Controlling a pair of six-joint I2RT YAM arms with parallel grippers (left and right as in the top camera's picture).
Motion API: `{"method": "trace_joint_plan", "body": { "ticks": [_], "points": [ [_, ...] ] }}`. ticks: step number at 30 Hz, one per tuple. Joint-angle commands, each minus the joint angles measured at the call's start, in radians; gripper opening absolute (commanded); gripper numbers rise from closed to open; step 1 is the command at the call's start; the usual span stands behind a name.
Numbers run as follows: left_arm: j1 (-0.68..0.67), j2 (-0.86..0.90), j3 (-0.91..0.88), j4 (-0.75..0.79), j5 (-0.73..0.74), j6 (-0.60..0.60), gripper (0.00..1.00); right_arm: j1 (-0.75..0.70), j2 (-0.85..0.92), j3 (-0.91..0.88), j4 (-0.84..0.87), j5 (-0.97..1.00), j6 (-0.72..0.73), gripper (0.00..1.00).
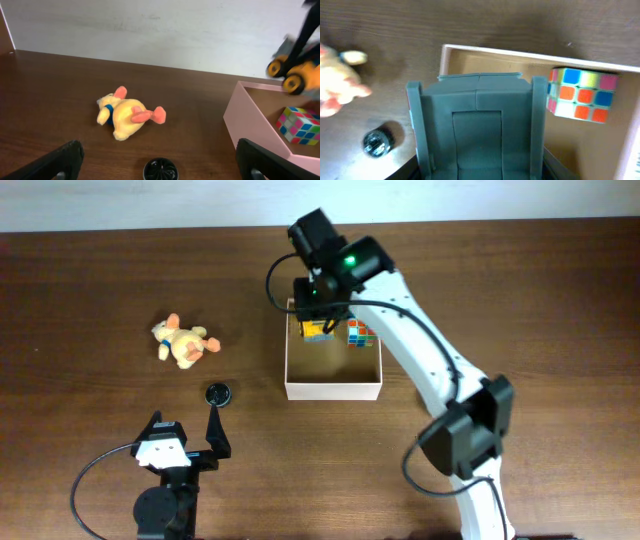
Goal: Pack container
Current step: 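Carry the dump truck over the box and lower it inside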
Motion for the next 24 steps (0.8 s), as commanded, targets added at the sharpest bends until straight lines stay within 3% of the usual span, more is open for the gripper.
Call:
{"method": "trace_joint_plan", "body": {
  "ticks": [1,24],
  "points": [
    [0.003,-0.008,-0.005,0.003,-0.014,0.016,0.99,0.009,0.041,0.022,0.023,0.024,0.073,0.47],
    [0.003,-0.008,-0.005,0.007,-0.066,0.016,0.99,0.008,0.148,0.022,0.118,0.073,0.091,0.47]
  ]
}}
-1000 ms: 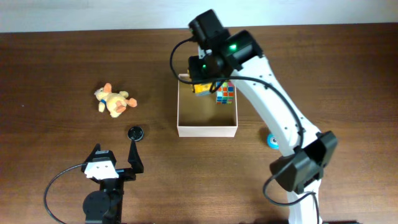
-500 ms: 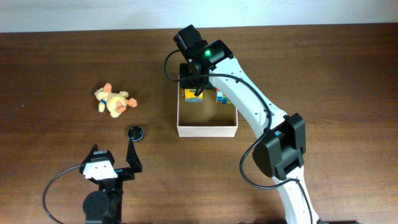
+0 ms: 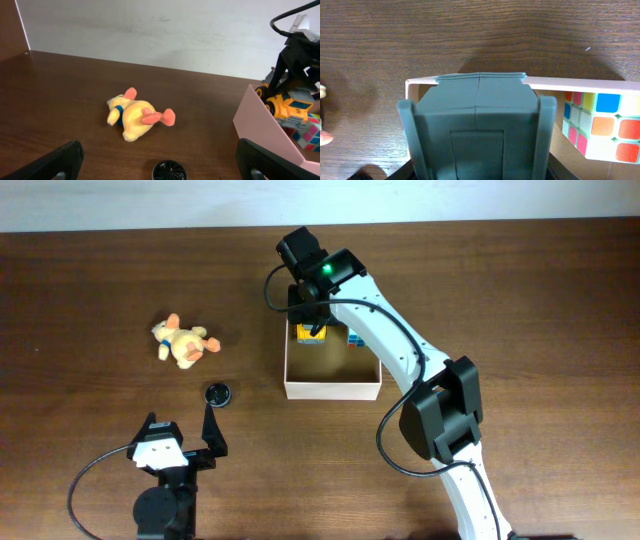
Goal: Pack container
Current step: 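Carry the dump truck over the box and lower it inside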
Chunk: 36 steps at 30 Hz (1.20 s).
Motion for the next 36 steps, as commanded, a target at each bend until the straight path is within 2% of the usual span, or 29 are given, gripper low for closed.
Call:
{"method": "trace_joint_plan", "body": {
  "ticks": [1,36],
  "points": [
    [0.003,-0.008,-0.005,0.004,-0.015,0.016,0.99,0.008,0.014,0.022,0.009,0.03,0.006,0.47],
    [0.003,-0.008,-0.005,0.004,-0.015,0.016,0.99,0.032,0.026,0.022,0.005,-0.026,0.006,0.46]
  ]
}}
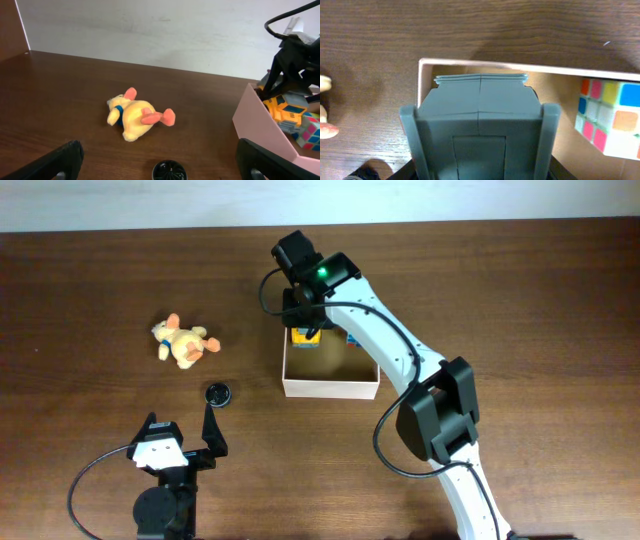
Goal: Pack container
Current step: 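Carry the dump truck over the box and lower it inside, then open the right gripper and adjust the truck beside the cube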
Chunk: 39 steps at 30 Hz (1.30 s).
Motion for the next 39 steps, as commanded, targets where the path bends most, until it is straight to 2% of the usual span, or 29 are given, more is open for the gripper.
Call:
{"method": "trace_joint_plan", "body": {
  "ticks": [1,5,10,13,19,24,27,34,39],
  "points": [
    [0.003,-0.008,-0.005,0.003,-0.015,0.016,0.99,0.013,0.017,0.022,0.004,-0.005,0.005,0.46],
    [0.003,-0.008,-0.005,0.003,-0.015,0.016,0.99,0.013,0.017,0.022,0.012,-0.002,0.005,0.48],
    [0.003,-0.008,-0.005,0.003,-0.015,0.016,0.99,0.013,0.017,0.021,0.015,-0.001,0.005,0.71],
    [0.003,-0.008,-0.005,0.003,-0.015,0.016,0.99,0.013,0.017,0.021,0.015,-0.001,0.005,0.76],
    [0.003,-0.008,-0.005,0.003,-0.015,0.016,0.99,0.013,0.016,0.021,0.014,-0.002,-0.006,0.77],
    [0.003,-0.008,-0.005,0.003,-0.015,0.016,0.99,0.013,-0.01,0.023,0.011,-0.006,-0.014,0.7],
    [0.003,-0.008,-0.005,0.003,-0.015,0.016,0.99,0.01,-0.039,0.032,-0.002,-0.005,-0.018,0.54],
    [0.003,-0.008,-0.005,0.003,-0.015,0.016,0.99,0.008,-0.082,0.034,-0.151,-0.005,-0.018,0.46],
    [0.003,-0.008,-0.005,0.003,-0.015,0.016,0.99,0.01,-0.082,0.034,-0.264,-0.005,-0.018,0.46]
  ]
}}
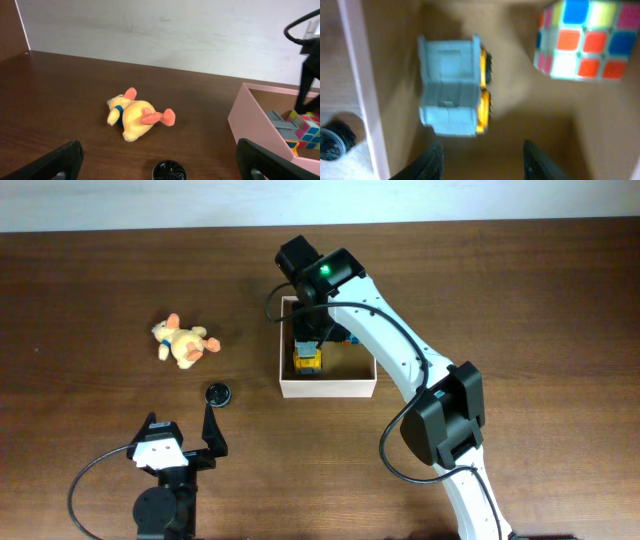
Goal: Pack container
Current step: 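Open the right gripper and adjust the truck beside the cube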
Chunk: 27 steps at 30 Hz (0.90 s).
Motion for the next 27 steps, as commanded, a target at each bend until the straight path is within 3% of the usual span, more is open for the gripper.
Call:
{"method": "trace_joint_plan", "body": {
  "ticks": [1,10,27],
  "points": [
    [0.003,-0.008,-0.005,0.003,-0.015,0.016,0.99,0.005,-0.038,0.023,-0.035,0.002,-0.002,0.46],
    [0.003,-0.008,-0.005,0.003,-0.014,0.016,0.99,0.005,-0.035,-0.019,-0.066,0.04,-0.048,0.46],
    [0.003,-0.008,-0.005,0.003,-0.014,0.016,0.99,0.005,-0.034,-0.221,0.087,0.042,-0.051,0.47]
  ]
}}
